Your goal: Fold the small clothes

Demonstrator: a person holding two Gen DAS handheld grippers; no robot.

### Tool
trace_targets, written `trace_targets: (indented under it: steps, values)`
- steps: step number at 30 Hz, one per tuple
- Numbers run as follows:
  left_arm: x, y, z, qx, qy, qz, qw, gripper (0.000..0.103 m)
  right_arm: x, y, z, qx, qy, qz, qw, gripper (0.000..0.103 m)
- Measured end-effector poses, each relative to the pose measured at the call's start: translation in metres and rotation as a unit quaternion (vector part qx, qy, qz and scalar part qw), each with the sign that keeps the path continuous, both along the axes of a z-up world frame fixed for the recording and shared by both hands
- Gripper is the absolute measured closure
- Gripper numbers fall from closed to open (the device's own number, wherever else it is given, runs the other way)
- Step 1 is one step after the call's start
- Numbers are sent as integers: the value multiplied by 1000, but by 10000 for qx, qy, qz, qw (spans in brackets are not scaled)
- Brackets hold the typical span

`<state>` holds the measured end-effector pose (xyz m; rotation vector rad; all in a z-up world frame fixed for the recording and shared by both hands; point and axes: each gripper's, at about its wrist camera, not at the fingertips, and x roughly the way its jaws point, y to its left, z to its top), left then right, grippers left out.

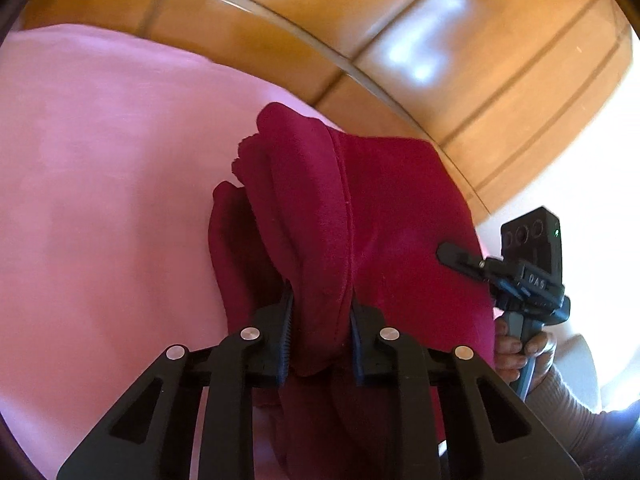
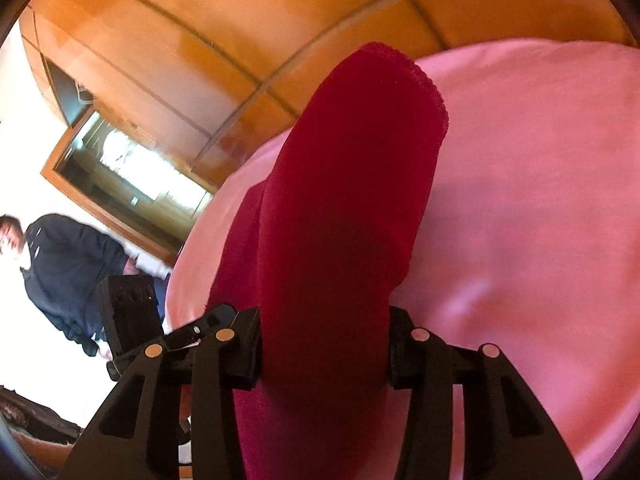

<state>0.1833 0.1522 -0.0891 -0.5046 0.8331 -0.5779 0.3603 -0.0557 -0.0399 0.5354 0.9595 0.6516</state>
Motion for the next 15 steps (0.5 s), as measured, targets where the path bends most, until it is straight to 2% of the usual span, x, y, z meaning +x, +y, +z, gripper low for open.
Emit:
trace_targets:
  steps: [5,8,12,15]
  values:
    - [15,-70,10,-94,-68,-615,9980,81,-20,-48,18,-288,-218,-595,9976,61]
    - [32,-133,27,-86,-201,-1127,9934,81,-32,-90,30,-392,-344,-1103,9925,61]
    - [50,-210,50,-5,-417,-1674,9850,81,-50,-150,44,-540,-526,-1891,9791,61]
    - [62,-267,53,284,-423,-1989,9787,81,-57,-184,31,-728,-353,-2405,9673,59]
